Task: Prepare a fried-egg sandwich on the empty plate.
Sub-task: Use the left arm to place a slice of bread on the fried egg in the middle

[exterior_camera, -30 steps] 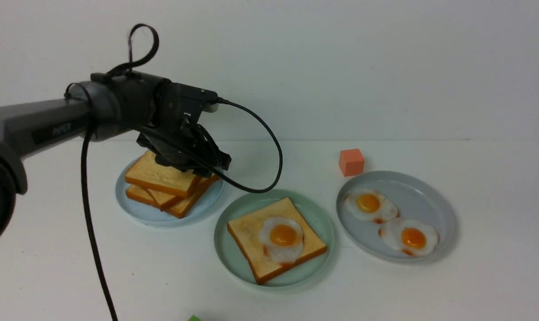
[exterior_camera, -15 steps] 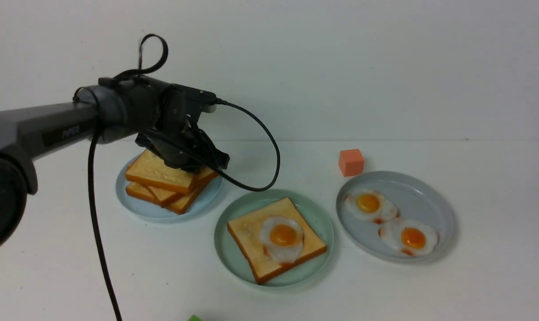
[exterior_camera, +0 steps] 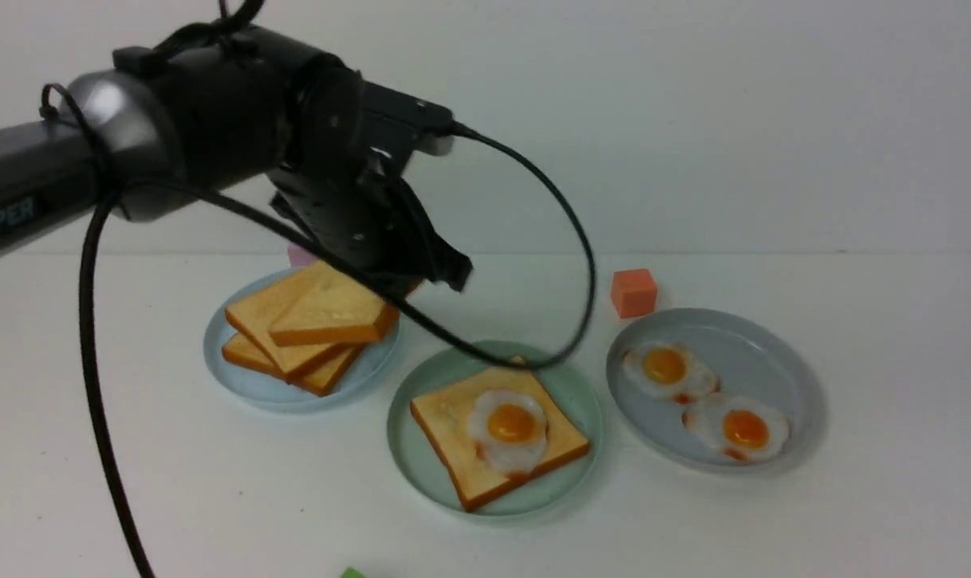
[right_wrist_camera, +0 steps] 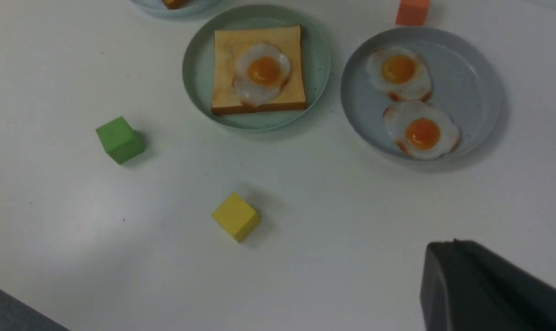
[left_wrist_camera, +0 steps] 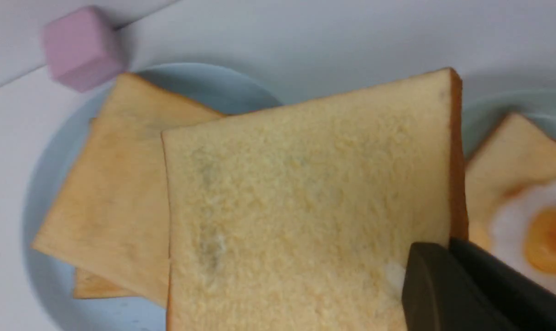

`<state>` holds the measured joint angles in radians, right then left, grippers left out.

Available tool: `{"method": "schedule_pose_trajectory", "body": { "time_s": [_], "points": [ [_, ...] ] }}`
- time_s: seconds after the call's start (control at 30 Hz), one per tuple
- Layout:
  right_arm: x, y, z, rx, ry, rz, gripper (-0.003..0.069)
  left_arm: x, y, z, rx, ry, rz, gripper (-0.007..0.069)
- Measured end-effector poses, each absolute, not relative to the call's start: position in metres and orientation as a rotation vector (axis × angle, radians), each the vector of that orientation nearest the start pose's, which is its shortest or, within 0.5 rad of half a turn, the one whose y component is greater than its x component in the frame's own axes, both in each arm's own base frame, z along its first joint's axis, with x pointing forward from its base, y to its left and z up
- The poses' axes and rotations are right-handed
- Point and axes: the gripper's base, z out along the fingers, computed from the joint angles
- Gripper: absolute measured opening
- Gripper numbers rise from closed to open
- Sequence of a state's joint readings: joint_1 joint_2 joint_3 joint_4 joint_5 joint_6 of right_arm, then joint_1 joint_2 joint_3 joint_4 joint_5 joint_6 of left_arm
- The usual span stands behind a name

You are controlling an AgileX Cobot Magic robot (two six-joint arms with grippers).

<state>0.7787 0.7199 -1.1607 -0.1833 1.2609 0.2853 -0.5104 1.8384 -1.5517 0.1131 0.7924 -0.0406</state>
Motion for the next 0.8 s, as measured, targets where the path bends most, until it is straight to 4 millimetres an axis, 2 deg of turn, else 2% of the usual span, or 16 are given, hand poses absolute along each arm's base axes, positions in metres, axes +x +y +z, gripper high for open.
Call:
{"method": "schedule_pose_trajectory", "body": {
  "time_s": [0.07, 0.23, 0.57, 0.8],
  "points": [
    [0.066, 0.042, 0.426, -0.527, 2.213, 0.330, 0.0015, 0.335, -0.222, 0.263, 0.848, 2.459, -0.087, -0.0004],
    [0.057, 0.033, 0.429, -0.512, 2.178, 0.347, 0.0017, 0.307, -0.246, 0.234, 1.104, 2.374, -0.058, -0.0004],
    [0.055, 0.031, 0.430, -0.509, 2.172, 0.351, 0.0017, 0.308, -0.255, 0.231, 1.209, 2.217, -0.063, -0.0006],
    [0.055, 0.031, 0.430, -0.508, 2.173, 0.351, 0.0017, 0.307, -0.258, 0.222, 1.255, 2.229, -0.086, -0.0006]
  ]
}}
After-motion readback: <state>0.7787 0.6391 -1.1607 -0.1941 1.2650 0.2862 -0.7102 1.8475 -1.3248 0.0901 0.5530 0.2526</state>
